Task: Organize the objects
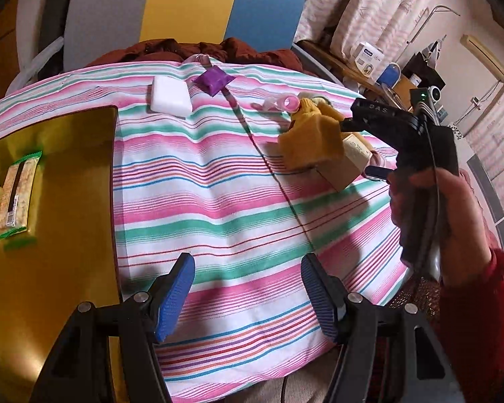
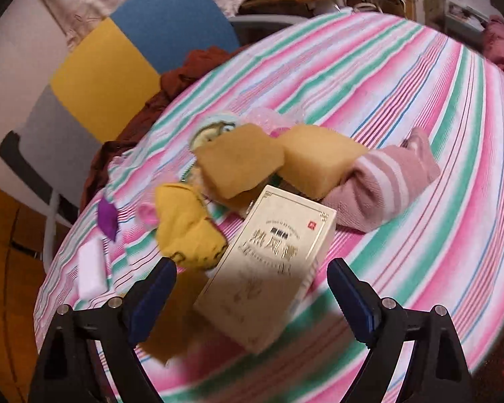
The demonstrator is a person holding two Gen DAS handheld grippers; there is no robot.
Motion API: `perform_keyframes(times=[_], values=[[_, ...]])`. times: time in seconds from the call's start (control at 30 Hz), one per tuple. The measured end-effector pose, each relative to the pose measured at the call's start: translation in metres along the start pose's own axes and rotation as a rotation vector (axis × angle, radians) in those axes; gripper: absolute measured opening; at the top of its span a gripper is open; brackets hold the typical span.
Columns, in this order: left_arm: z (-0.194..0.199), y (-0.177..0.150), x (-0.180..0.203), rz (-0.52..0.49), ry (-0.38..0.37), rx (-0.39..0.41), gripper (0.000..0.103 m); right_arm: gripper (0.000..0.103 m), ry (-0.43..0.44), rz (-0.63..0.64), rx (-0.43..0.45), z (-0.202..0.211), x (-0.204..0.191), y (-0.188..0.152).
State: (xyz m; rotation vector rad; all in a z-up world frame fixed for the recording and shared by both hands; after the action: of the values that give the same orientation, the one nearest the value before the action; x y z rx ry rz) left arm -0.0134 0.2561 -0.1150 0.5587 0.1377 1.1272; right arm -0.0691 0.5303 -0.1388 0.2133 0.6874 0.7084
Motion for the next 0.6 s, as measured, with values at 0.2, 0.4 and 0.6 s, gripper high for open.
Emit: perform_keyframes(times=[0.2,0.4,0.6], values=[[-0.003,0.000,0.001,-0.001,0.005,-0.010,0.067,0.083,-0.018,0.009,-0.058,-0.016,0.008,-0.006],[-0.010,0.005,0.008,-0.032,0.014,-0.018,0.066,0.070,0.005,0.140,-0.103,-0.005,0.015,-0.010],[-0.025,0.020,0.026,-0.058,0.004,-0.034,0.067,0.067,0.006,0.248,-0.123,0.004,0.028,-0.009]])
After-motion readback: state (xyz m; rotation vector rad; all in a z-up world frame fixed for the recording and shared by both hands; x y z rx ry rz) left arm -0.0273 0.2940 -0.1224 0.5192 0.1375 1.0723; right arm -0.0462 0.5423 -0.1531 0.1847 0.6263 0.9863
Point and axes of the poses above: each gripper's, at about its wrist camera, not at the fingertips, and z roughly against the way its jaws point, x to its right, y to its top, the point moved 10 cm from there along -z, roughly the way its jaws point, and after that the axes turned 10 degrees about y, right-handed, at the moved point
